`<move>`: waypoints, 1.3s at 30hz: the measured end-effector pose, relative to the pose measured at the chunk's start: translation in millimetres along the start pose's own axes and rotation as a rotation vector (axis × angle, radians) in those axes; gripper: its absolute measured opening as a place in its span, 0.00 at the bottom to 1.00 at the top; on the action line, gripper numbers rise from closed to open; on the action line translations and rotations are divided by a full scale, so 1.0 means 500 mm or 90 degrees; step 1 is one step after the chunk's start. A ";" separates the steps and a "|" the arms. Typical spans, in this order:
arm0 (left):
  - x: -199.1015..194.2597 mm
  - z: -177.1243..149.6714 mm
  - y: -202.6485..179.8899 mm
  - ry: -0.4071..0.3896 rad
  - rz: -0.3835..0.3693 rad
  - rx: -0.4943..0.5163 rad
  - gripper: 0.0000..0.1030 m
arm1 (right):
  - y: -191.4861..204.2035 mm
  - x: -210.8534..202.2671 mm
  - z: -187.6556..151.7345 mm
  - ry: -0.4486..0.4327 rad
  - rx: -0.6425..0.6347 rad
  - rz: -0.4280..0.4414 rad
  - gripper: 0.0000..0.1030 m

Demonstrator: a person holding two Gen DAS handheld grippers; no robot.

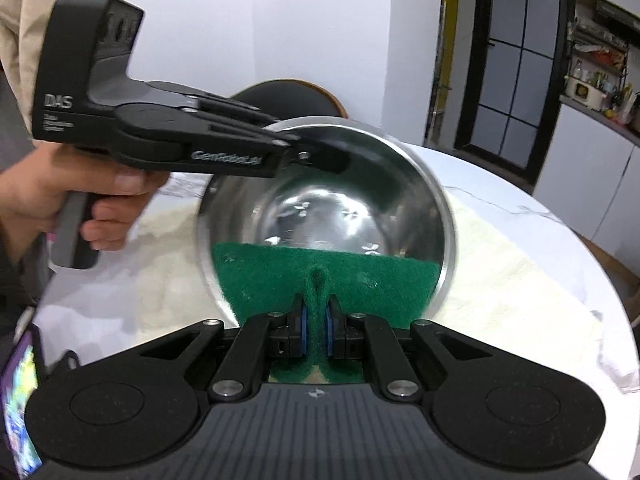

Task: Clean bowl
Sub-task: 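Scrub the bowl interior with the pad in the right gripper while the left gripper holds the bowl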

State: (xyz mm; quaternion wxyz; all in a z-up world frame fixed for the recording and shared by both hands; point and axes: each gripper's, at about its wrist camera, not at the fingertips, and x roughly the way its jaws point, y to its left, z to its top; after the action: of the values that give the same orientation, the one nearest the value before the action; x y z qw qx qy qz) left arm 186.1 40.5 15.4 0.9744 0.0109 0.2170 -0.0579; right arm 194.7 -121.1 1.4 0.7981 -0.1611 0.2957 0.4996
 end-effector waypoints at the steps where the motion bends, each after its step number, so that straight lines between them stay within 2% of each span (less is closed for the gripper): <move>1: 0.002 0.002 -0.003 -0.004 0.001 0.007 0.08 | 0.002 -0.002 0.000 -0.004 0.003 0.003 0.10; 8: 0.004 0.005 -0.008 -0.030 -0.006 0.031 0.08 | 0.014 -0.026 -0.008 -0.018 0.007 0.016 0.10; 12: 0.012 0.005 -0.004 -0.037 -0.020 0.029 0.08 | -0.006 -0.022 -0.001 -0.017 0.013 0.015 0.10; 16: 0.014 0.009 -0.006 -0.044 -0.036 0.030 0.10 | 0.010 -0.025 -0.011 -0.020 0.013 0.013 0.10; 30: -0.007 0.005 -0.016 -0.057 -0.094 0.013 0.27 | 0.076 -0.005 -0.027 -0.011 0.001 0.001 0.10; 35: -0.024 -0.010 -0.018 -0.052 -0.079 0.017 0.35 | 0.092 0.010 -0.033 0.002 -0.009 -0.010 0.10; 39: -0.035 -0.022 -0.003 -0.042 -0.053 -0.009 0.39 | 0.106 0.018 -0.038 0.011 -0.024 -0.031 0.10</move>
State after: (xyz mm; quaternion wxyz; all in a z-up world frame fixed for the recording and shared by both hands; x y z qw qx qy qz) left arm 165.4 41.4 12.8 0.9777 -0.0070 0.1857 -0.0973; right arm 144.6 -101.7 -16.7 0.8044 -0.1877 0.2887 0.4841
